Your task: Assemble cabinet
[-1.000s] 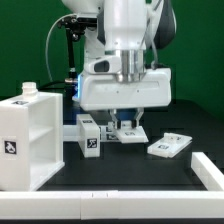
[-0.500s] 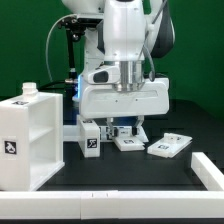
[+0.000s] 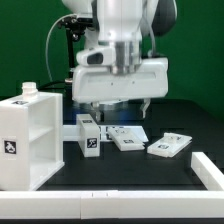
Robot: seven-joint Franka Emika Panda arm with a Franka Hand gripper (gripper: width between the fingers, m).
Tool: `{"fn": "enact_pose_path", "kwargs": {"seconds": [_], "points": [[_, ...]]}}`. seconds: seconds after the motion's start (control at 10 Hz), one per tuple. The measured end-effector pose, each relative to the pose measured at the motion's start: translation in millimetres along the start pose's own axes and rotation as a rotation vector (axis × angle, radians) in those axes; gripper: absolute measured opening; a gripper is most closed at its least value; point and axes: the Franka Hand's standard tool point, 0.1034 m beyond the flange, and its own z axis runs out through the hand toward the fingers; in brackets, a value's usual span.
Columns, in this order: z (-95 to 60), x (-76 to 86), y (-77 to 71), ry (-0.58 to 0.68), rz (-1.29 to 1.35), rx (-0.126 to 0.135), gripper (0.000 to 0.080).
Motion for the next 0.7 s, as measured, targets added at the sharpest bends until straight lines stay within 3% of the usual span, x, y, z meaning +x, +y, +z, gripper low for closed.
{"fn": "enact_pose_path", "kwargs": {"seconds": [0.4, 0.5, 0.6, 0.7], "points": [[3.5, -3.6, -0.4, -0.008, -0.006, 0.0, 0.0797], [-1.9, -0.7, 1.5, -0.044, -0.065, -0.014, 0.0797], [-16.6, 13.8, 6.7, -0.079, -0.121, -0.032, 0.0797], [-32.7, 39.5, 10.0, -0.099, -0.206, -0.062, 0.0797]]}}
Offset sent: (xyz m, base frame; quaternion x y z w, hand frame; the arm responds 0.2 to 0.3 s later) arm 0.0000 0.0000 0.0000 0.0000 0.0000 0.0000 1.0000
